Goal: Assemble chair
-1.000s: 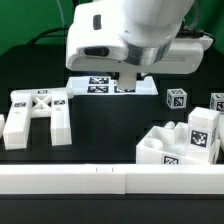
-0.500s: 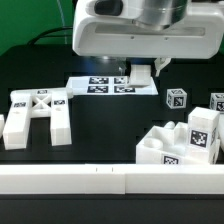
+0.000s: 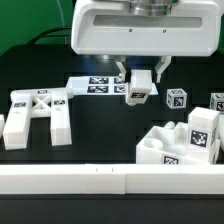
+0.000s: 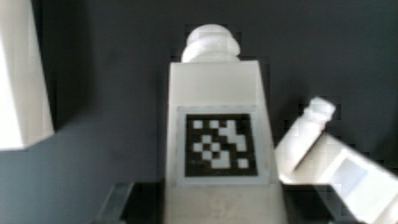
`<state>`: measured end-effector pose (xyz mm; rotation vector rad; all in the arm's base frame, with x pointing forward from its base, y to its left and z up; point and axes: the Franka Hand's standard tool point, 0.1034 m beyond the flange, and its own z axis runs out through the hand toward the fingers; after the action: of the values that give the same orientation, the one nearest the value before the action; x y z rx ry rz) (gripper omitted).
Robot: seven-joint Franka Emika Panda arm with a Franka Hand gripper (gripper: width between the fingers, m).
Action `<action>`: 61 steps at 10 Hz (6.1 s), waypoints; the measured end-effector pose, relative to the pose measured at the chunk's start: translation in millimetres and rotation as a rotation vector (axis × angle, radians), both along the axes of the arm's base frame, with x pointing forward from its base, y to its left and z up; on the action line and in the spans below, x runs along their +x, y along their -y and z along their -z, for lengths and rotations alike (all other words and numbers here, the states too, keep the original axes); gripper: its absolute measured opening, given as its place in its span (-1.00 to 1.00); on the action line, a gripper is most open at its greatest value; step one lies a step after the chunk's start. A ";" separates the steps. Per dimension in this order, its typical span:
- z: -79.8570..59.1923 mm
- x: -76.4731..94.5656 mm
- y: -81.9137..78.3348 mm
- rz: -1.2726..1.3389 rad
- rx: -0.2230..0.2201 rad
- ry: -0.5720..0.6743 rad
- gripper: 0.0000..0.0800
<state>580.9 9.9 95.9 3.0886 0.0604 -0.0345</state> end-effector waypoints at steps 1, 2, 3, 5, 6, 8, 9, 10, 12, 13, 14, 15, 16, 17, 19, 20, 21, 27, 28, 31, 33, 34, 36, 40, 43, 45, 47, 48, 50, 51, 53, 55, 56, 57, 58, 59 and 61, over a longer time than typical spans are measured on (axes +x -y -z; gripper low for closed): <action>-2.1 7.3 0.0 0.001 0.002 0.058 -0.27; -6.6 17.0 -2.3 -0.003 0.005 0.135 -0.27; -10.0 21.5 -5.1 -0.003 0.008 0.164 -0.27; -13.6 31.5 -4.8 -0.019 0.005 0.338 -0.27; -9.1 26.2 -4.2 -0.018 0.004 0.327 -0.27; -10.1 27.8 -4.6 -0.019 0.004 0.330 -0.27; -15.7 33.5 -6.0 -0.012 0.010 0.343 -0.27; -22.5 40.4 -7.9 -0.006 0.014 0.343 -0.27; -27.6 48.6 -11.5 -0.016 0.015 0.369 -0.27; -28.1 50.0 -11.0 -0.017 0.013 0.396 -0.27; -30.2 53.2 -10.0 -0.021 0.009 0.471 -0.27; -30.5 54.4 -9.2 -0.029 0.004 0.553 -0.27; -29.6 57.2 -10.6 -0.039 0.001 0.588 -0.27; -30.8 60.2 -11.8 -0.039 0.003 0.573 -0.27; -31.2 62.3 -17.2 -0.046 0.005 0.577 -0.27; -31.1 62.2 -16.7 -0.042 0.005 0.576 -0.27; -30.7 62.1 -17.0 -0.043 0.005 0.576 -0.27; -1.8 57.0 -19.2 -0.053 -0.002 0.551 -0.27; 1.1 56.2 -19.6 -0.054 -0.002 0.547 -0.27; 6.5 55.8 -20.0 -0.057 -0.004 0.540 -0.27; 9.4 55.6 -20.1 -0.060 -0.006 0.545 -0.27; 9.6 57.1 -21.7 -0.065 -0.007 0.570 -0.27; 9.6 58.8 -22.9 -0.072 -0.010 0.595 -0.27; 10.1 58.6 -22.9 -0.081 -0.012 0.593 0.54; -1.2 61.5 -17.3 -0.106 -0.022 0.598 0.62; -19.2 64.0 -18.1 -0.110 -0.016 0.583 0.62; -25.4 64.1 -18.8 -0.115 -0.013 0.560 0.62; -24.2 63.8 -18.8 -0.116 -0.013 0.559 0.62; -17.2 59.2 -21.1 -0.113 -0.004 0.466 0.62; -12.9 58.5 -21.1 -0.110 0.000 0.397 0.62; -6.3 54.5 -23.5 -0.104 0.010 0.257 0.62; -3.9 57.8 -24.8 -0.103 0.013 0.178 0.62; -2.4 59.1 -23.2 -0.101 0.011 0.178 0.62; -0.1 59.2 -21.3 -0.100 0.010 0.178 0.62; 4.0 58.9 -18.7 -0.098 0.007 0.174 0.62; 10.5 57.5 -15.4 -0.100 0.004 0.167 0.62; 12.9 56.8 -14.8 -0.100 0.003 0.163 0.60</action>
Offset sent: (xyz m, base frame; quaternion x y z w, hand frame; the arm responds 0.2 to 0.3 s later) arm 0.0169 0.0084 0.0259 -0.0083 0.1704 0.0140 0.9852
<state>637.7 24.7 83.1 3.0733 0.2076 0.2212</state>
